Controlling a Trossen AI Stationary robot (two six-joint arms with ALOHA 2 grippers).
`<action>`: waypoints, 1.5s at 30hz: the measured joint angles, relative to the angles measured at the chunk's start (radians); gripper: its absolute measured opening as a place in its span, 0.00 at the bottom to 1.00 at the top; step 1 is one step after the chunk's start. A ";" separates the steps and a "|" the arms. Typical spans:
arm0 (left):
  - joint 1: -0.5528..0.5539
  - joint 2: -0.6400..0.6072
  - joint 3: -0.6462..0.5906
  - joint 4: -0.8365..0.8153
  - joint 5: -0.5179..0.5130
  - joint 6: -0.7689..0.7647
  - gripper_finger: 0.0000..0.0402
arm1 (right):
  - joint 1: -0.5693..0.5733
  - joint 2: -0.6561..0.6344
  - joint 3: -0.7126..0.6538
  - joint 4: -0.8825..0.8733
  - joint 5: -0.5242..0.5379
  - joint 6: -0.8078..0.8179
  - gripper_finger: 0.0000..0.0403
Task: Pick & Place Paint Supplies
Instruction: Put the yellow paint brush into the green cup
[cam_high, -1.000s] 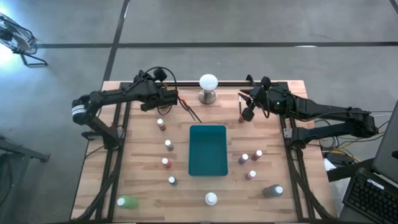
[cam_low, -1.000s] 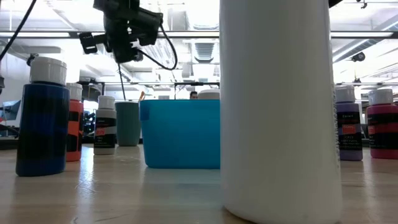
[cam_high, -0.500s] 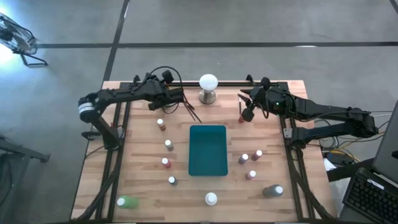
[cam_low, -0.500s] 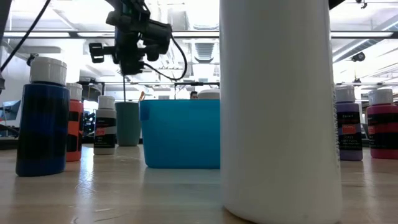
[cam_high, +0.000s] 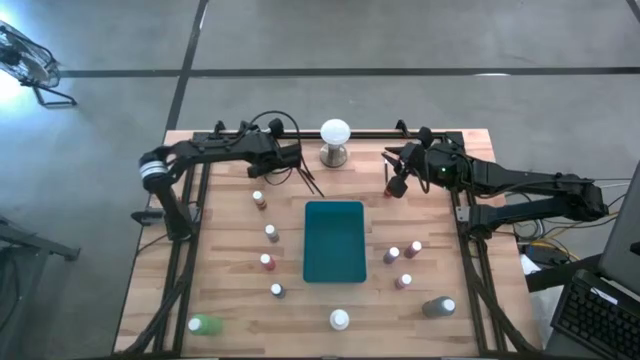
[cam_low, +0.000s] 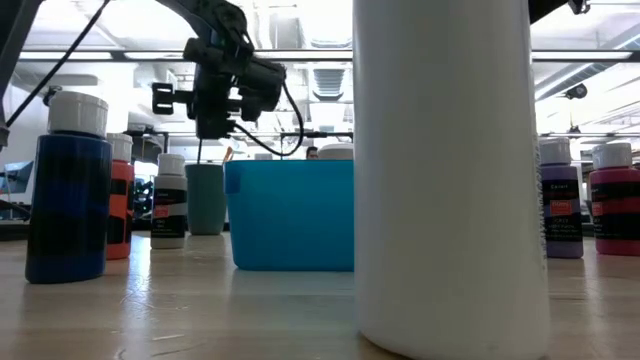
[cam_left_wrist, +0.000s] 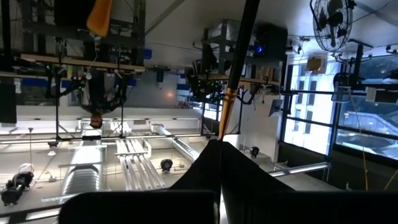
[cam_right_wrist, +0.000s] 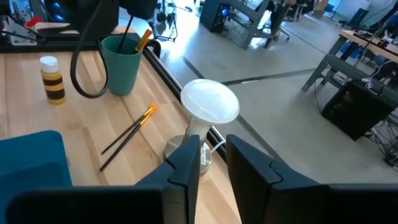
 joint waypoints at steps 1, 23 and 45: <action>0.000 0.006 0.000 0.000 0.000 0.001 0.00 | 0.000 0.000 0.000 0.000 0.000 0.000 0.17; -0.017 0.074 0.000 0.069 0.016 0.031 0.00 | 0.000 0.000 0.000 0.003 0.000 -0.002 0.29; -0.031 0.089 0.000 0.082 0.054 -0.005 0.09 | 0.000 0.001 0.000 0.001 0.000 -0.002 0.40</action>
